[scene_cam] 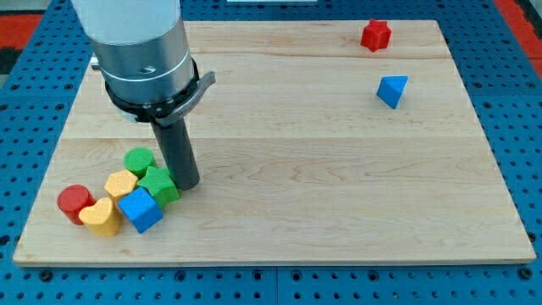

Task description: Slide the blue triangle to the top center

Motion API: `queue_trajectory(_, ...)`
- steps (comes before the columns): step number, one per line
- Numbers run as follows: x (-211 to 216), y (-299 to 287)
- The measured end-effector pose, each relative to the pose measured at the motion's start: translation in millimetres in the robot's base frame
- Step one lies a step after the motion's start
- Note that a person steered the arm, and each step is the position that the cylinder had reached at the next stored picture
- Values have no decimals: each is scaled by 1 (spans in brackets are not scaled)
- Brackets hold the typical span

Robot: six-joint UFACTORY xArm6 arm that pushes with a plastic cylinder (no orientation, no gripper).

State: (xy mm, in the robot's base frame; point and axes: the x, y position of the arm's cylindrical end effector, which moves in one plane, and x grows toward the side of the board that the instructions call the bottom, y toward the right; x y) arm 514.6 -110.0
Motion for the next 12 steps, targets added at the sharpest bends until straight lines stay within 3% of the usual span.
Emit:
queue_trajectory(1,-9,5)
queue_trajectory(2,-45,31)
queue_trajectory(8,-256,54)
queue_trajectory(11,-286,111)
queue_trajectory(12,-266,109)
